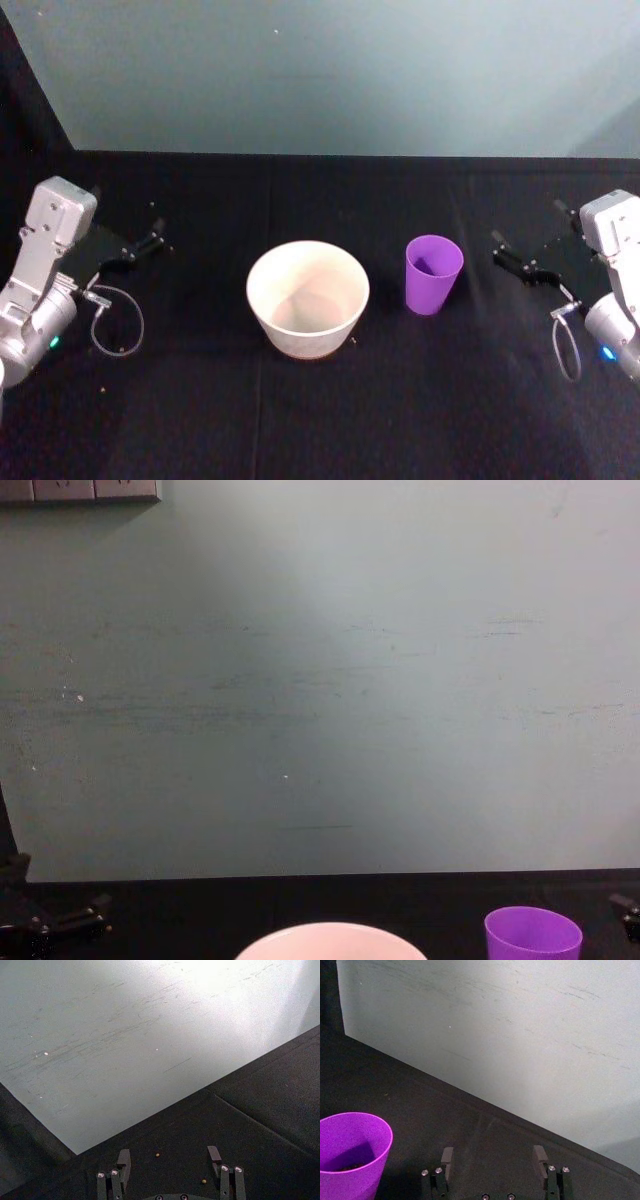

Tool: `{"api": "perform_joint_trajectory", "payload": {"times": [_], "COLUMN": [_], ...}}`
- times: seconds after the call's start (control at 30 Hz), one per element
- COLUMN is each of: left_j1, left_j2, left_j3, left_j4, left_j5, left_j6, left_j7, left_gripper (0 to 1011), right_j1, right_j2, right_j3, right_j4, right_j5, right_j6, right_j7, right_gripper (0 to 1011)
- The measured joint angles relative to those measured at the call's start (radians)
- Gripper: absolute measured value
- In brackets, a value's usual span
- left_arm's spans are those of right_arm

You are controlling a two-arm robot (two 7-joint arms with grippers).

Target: Pick up the cup and pour the mung beans from the cup into the bowl.

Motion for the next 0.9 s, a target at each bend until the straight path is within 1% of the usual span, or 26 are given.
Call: {"api": "perform_joint_trajectory", "payload": {"times": [0.9], "left_j1": [0.0], "left_j2": [0.0], "left_j3": [0.0], "left_j4": [0.0], "left_j5": [0.0], "left_j6": [0.0], "left_j7": [0.0], "left_gripper": [1000], "right_j1": [0.0], "right_j2": [0.0], "right_j3": [0.0], "right_j4": [0.0], "right_j5": [0.0], "right_j6": [0.0], "right_j7": [0.0], "right_gripper": [1000]}}
